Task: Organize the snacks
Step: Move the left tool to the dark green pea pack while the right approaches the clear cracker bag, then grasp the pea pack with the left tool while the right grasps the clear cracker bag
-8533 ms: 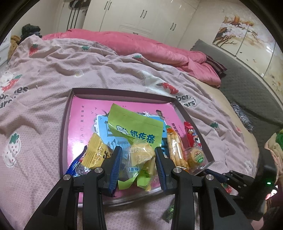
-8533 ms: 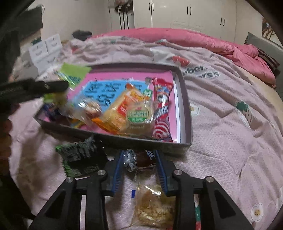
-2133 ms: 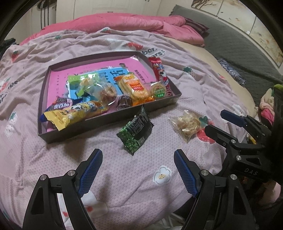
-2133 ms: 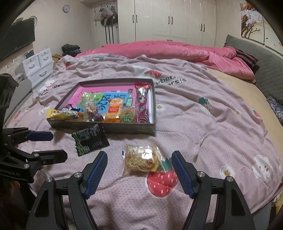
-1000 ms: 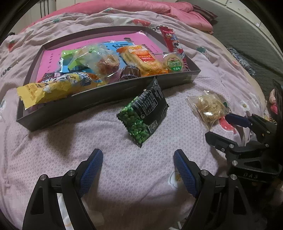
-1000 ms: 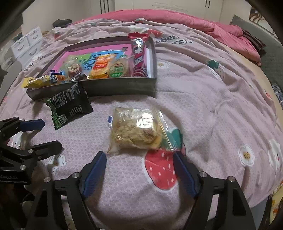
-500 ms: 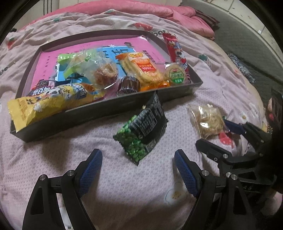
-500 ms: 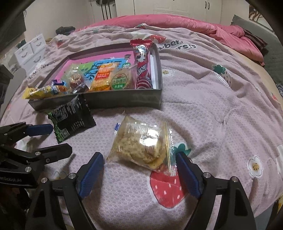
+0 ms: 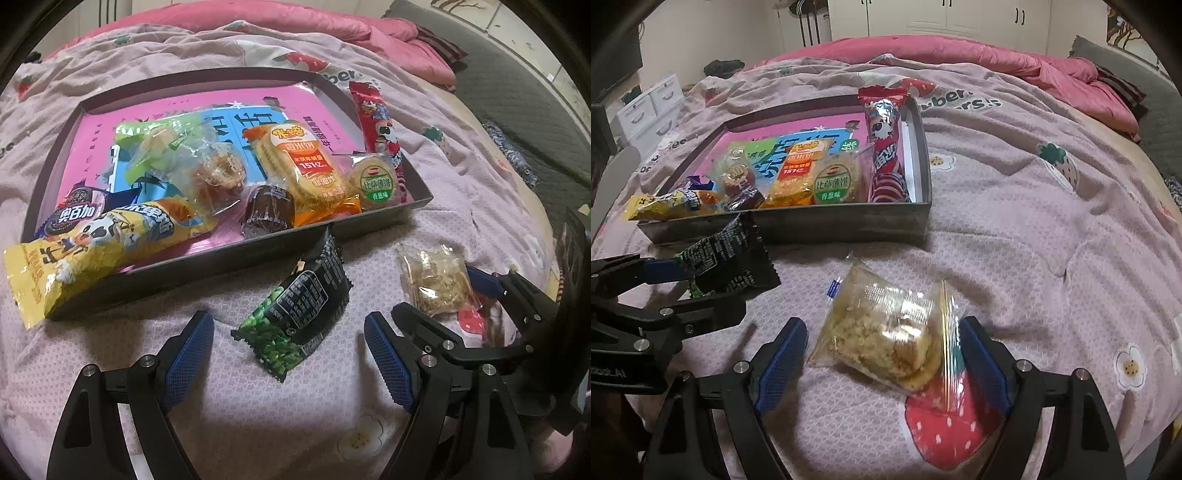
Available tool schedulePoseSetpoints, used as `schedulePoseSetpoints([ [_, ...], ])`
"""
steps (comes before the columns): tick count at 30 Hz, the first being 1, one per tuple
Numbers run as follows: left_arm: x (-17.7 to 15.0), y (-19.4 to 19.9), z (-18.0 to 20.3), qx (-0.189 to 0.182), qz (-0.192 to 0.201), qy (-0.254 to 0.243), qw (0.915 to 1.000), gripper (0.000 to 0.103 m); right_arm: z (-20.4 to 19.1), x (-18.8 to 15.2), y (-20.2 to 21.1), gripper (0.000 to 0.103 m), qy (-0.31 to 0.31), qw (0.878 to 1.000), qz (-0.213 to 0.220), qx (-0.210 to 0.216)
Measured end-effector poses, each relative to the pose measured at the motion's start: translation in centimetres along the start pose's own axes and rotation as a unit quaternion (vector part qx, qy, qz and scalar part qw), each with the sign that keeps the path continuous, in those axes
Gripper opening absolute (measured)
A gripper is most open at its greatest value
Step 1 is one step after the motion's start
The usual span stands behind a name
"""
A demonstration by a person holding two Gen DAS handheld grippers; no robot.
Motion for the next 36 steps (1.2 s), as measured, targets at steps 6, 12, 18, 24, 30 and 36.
schedulePoseSetpoints([
  [6, 0.4, -0.5, 0.2, 0.011, -0.003, 0.001, 0.9999, 0.085, 0.2, 0.2, -0.4, 0.084, 0.010, 1.000, 0.000, 0.002],
  [12, 0.4, -1.1, 0.9, 0.039, -0.004, -0.006, 0.9992, 0.085, 0.6, 0.2, -0.7, 0.081, 0.021, 1.000, -0.001, 0.008],
  [18, 0.7, -1.2, 1.1, 0.044, -0.002, 0.000, 0.9990, 0.085, 0.8, 0.2, -0.7, 0.078, 0.021, 1.000, 0.002, 0.010],
  [24, 0.9, -1.2, 0.8, 0.050, 0.000, 0.007, 0.9987, 0.077, 1.4, 0.4, -0.5, 0.071, 0.015, 1.000, 0.013, 0.016],
  [30, 0.8, -1.1, 0.9, 0.049, 0.006, 0.001, 0.9988, 0.057, 1.6, 0.4, 0.0, 0.069, 0.017, 0.999, 0.026, 0.021],
  [36, 0.5, -0.5, 0.4, 0.024, 0.016, -0.003, 0.9996, 0.024, 1.7, 0.2, 0.6, 0.066, 0.018, 0.999, 0.038, 0.033],
])
Point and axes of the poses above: each gripper's, at about its wrist camera, not at the fingertips, and y roughly against the way its jaws point, z to its right, x to its top, the point moved 1 cm from there along -y, roughly the way its jaws point, and after that the axes turned 12 degrees about -z, right-handed, at the moved point
